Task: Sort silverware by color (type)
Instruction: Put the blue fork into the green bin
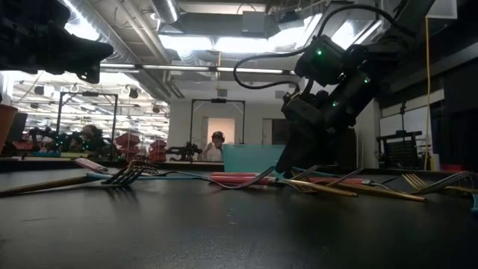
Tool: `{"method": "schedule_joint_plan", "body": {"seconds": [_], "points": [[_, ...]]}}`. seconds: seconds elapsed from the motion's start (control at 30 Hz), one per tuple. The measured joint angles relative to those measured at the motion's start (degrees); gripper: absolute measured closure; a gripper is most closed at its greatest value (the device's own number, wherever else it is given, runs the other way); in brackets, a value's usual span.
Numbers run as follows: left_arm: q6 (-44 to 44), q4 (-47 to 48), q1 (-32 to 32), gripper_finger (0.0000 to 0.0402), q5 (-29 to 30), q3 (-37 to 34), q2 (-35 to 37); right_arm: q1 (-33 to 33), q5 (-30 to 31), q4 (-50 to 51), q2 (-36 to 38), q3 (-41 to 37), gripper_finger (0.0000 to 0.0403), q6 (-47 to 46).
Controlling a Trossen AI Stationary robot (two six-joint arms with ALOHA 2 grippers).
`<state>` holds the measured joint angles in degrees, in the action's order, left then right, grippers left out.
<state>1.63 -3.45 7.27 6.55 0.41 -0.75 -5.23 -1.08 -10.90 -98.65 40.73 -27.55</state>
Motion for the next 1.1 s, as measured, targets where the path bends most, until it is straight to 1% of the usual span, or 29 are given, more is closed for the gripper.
{"method": "schedule_joint_plan", "body": {"seconds": [0.57, 0.97, 1.1], "points": [[0.0, 0.0, 0.0, 0.0401, 0.0, 0.0, 0.0, 0.0, 0.6, 0.0, 0.0, 0.0, 0.0308, 0.0], [0.0, 0.0, 0.0, 0.0401, 0.0, 0.0, 0.0, 0.0, 0.6, -0.1, 0.0, 0.0, 0.0395, 0.0], [0.0, 0.0, 0.0, 0.0401, 0.0, 0.0, 0.0, 0.0, 0.6, -0.1, 0.0, 0.0, 0.0397, 0.0]]}}
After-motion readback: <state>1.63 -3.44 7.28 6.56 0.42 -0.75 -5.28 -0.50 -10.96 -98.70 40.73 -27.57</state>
